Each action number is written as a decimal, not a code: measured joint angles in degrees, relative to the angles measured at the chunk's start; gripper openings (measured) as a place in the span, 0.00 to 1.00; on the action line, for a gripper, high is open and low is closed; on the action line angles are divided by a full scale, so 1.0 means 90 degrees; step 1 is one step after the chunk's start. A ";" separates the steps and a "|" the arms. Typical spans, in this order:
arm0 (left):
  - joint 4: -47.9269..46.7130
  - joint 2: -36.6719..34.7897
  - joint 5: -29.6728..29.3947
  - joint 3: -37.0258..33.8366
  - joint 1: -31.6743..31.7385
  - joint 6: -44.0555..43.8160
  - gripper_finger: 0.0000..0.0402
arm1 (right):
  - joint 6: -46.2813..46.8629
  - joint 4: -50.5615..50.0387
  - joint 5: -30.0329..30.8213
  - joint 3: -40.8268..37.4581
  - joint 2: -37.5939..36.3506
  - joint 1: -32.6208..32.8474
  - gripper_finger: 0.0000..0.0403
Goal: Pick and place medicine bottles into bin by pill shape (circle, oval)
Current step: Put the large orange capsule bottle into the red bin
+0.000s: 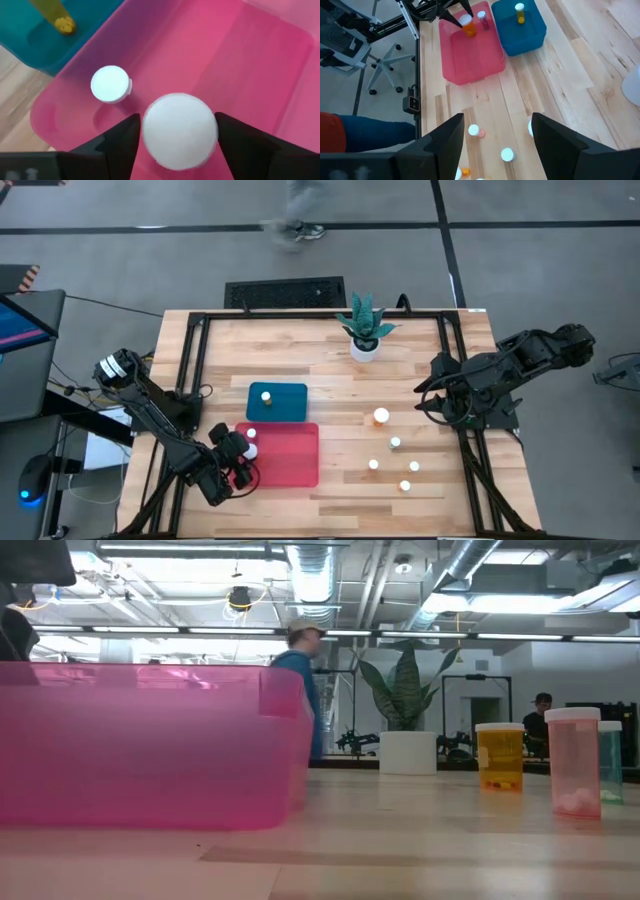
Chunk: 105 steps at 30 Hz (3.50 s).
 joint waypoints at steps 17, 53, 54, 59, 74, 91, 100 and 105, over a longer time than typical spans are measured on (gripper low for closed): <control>-0.0617 -0.0005 0.1136 0.1336 0.0083 0.1102 0.69 | -0.0017 -0.0019 -0.0005 0.0000 -0.0012 0.0005 0.59; 0.5048 0.3022 0.3890 0.4330 0.5457 0.9874 0.71 | -0.0114 -0.0013 0.0000 0.0002 -0.0015 0.0005 0.59; 0.4961 0.3243 0.3906 0.4552 0.5455 0.9978 0.72 | -0.0114 -0.0001 0.0000 0.0002 -0.0015 0.0005 0.59; 0.4519 0.4137 0.4167 0.5529 0.5452 1.0278 0.76 | -0.0100 0.0002 0.0000 0.0002 -0.0014 0.0004 0.59; 0.3953 0.5425 0.4241 0.6509 0.5499 1.0514 0.76 | -0.0045 0.0059 0.0000 0.0002 -0.0015 0.0000 0.59; 0.3638 0.5433 0.4295 0.6465 0.5506 1.0588 0.56 | 0.0005 0.0060 0.0021 0.0002 -0.0015 0.0000 0.59; 0.3662 0.5426 0.4297 0.6462 0.5508 1.0226 0.48 | 0.0056 0.0060 0.0029 0.0002 -0.0012 0.0000 0.59; 0.3442 0.5416 0.4300 0.6607 0.5498 0.9900 0.51 | 0.0056 0.0060 0.0027 0.0002 -0.0012 0.0000 0.59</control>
